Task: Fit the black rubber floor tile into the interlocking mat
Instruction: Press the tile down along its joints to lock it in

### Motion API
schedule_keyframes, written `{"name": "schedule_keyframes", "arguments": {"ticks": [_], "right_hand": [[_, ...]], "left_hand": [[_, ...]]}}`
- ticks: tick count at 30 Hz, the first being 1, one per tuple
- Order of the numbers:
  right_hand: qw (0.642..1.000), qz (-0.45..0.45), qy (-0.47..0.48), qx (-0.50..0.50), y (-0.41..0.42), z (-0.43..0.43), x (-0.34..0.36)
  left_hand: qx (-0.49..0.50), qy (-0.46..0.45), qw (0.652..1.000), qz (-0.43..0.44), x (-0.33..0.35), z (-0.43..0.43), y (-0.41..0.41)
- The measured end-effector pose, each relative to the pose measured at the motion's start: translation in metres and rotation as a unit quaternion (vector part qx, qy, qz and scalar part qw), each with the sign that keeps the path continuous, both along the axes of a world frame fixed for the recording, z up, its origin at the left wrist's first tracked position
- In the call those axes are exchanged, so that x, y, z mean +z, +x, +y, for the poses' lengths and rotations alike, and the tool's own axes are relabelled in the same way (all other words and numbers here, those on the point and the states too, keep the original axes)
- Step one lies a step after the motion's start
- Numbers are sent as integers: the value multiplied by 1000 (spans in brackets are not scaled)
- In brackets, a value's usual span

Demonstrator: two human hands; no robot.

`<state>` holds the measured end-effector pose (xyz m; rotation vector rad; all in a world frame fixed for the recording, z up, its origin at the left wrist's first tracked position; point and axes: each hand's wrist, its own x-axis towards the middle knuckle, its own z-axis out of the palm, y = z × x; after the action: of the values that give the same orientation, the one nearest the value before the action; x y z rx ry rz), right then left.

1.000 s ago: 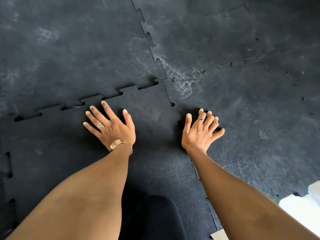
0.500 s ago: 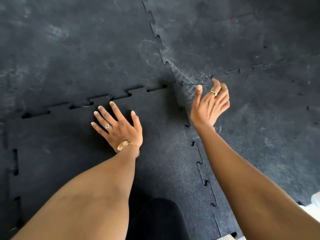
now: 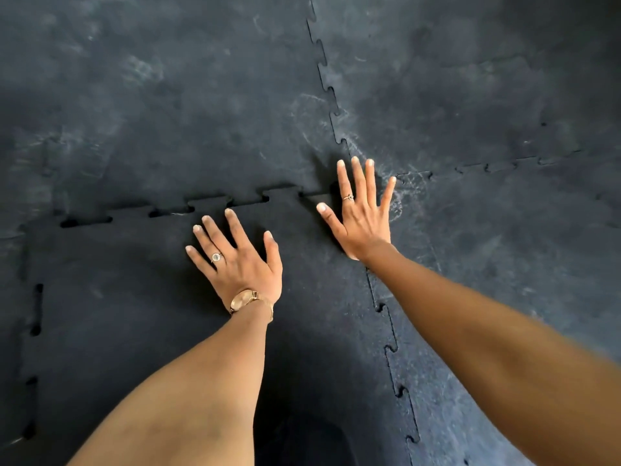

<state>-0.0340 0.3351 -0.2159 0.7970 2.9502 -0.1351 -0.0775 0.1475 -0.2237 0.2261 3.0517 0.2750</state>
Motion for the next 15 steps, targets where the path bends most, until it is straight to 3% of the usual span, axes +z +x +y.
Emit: {"name": "schedule_keyframes", "arguments": {"ticks": [3, 8, 11, 15], "right_hand": [[999, 29, -33, 6, -7, 4, 5], [975, 219, -38, -5, -84, 16, 31], [993, 116, -1, 31, -90, 12, 3], [996, 75, -20, 33, -94, 18, -10]], "left_hand": [[-4, -2, 1000, 4, 1, 0, 1], [3, -5, 1000, 0, 4, -1, 0], [-4, -9, 1000, 18, 0, -1, 1], [1, -16, 1000, 9, 0, -1, 0]]}}
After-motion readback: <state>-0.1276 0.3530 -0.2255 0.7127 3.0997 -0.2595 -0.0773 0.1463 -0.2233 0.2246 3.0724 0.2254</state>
